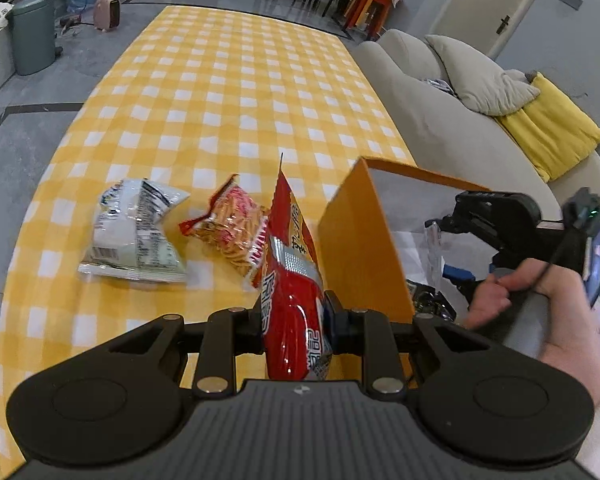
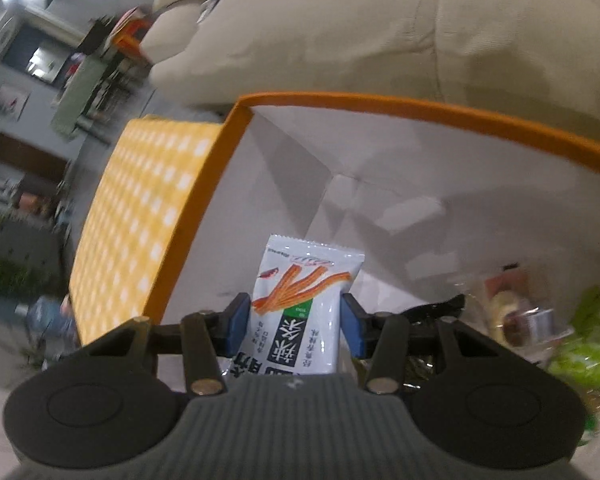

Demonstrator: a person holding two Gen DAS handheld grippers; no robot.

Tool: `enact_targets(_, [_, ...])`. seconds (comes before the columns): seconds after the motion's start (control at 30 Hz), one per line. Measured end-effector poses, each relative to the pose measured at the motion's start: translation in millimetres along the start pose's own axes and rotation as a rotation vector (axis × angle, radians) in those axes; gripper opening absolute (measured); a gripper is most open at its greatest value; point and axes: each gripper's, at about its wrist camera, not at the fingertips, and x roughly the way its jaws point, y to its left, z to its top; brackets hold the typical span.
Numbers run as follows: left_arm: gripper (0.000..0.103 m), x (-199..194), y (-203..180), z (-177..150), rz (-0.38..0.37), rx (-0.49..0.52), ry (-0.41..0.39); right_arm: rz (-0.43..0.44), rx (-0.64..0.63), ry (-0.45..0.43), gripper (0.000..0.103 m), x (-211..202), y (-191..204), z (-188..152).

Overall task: Organize snacks
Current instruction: 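Lower the white stick-snack pack into the box and open the right tool, then carry the red snack bag over the box with the left tool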

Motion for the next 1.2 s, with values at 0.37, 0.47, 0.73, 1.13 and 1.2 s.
enact_targets(0.37, [0.028,3.1,26.1,5.4,-0.017,-0.046,0.023,-0.089,0.043,-0.013,0.047,37.7,12.3,-8.6])
enact_targets(0.47, [0.028,3.8,26.1,5.0,-0.019,-0.036,0.024,-0.079,0.052,-0.003,0.048,38.5,13.3,-6.4])
enact_targets(0.73, [0.028,1.1,21.3,2.6,-0.013,-0.023,0.014,-0.009,0.021,0.121,0.058,32.2,9.3,-6.1])
enact_targets(1.13, [0.028,-17.2,1.6,-3.2,-0.037,0.015,-0.02,0.086,-0.426,0.042,0.063,-45.9,18.8,6.3])
enact_targets(1.2, [0.028,-22.9,-4.6,-4.0,-0.026,0.033,-0.037,0.104,-0.467,-0.013,0.063,-62.1,14.8,8.1])
